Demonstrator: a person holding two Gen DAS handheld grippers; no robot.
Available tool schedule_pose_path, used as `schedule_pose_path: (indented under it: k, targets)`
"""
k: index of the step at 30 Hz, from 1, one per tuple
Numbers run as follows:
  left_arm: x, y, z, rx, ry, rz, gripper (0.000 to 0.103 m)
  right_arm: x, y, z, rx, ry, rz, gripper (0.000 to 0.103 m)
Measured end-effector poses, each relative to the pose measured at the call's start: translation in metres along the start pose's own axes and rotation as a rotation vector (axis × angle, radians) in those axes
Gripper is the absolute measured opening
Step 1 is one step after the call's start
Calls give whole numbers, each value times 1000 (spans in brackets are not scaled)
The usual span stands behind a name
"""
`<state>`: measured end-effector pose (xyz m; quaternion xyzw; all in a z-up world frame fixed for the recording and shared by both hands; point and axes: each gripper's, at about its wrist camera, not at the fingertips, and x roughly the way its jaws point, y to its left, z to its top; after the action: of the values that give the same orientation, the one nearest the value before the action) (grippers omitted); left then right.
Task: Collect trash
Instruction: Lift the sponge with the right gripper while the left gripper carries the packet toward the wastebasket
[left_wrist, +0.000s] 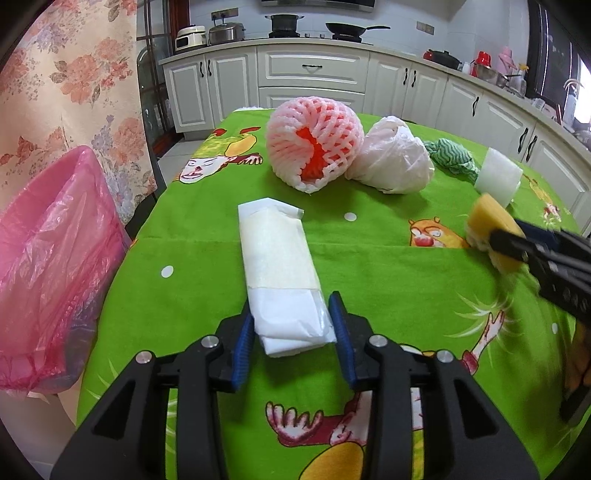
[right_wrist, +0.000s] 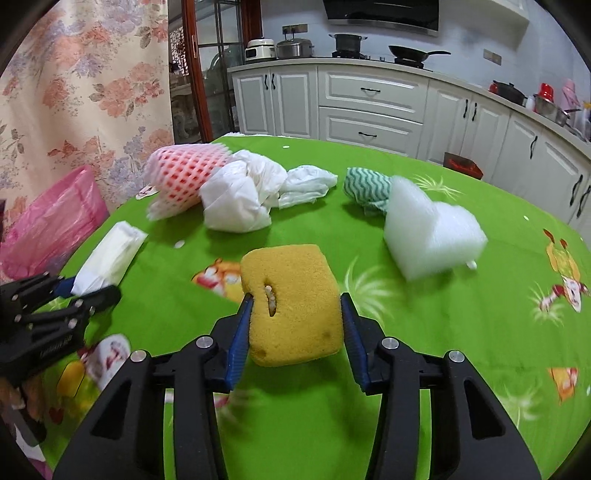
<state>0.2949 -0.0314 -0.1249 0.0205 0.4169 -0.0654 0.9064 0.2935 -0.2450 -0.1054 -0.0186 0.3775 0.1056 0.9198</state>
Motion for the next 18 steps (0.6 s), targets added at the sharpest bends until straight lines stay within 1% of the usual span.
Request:
schedule_pose_path:
  k: [5,8,12,15,18]
  targets:
    - [-17,3,-8,-15,-54,-1,33,-21,11,-18,-15,-10,9,43]
    - [-30,2,-18,-17,-78,-3,32,-37,14,-30,0,-30,16,43]
    - [-52,-4,-32,5,-138,3,32,-55,16,-41,23,-62,26,43]
    - [-72,-6,-42,16,-191,-4,32,-66,19,-44,31,-96,42,43]
    - [-88,-8,-50,31,-227,-9,32,-74,25,-45,21,-112,50,43]
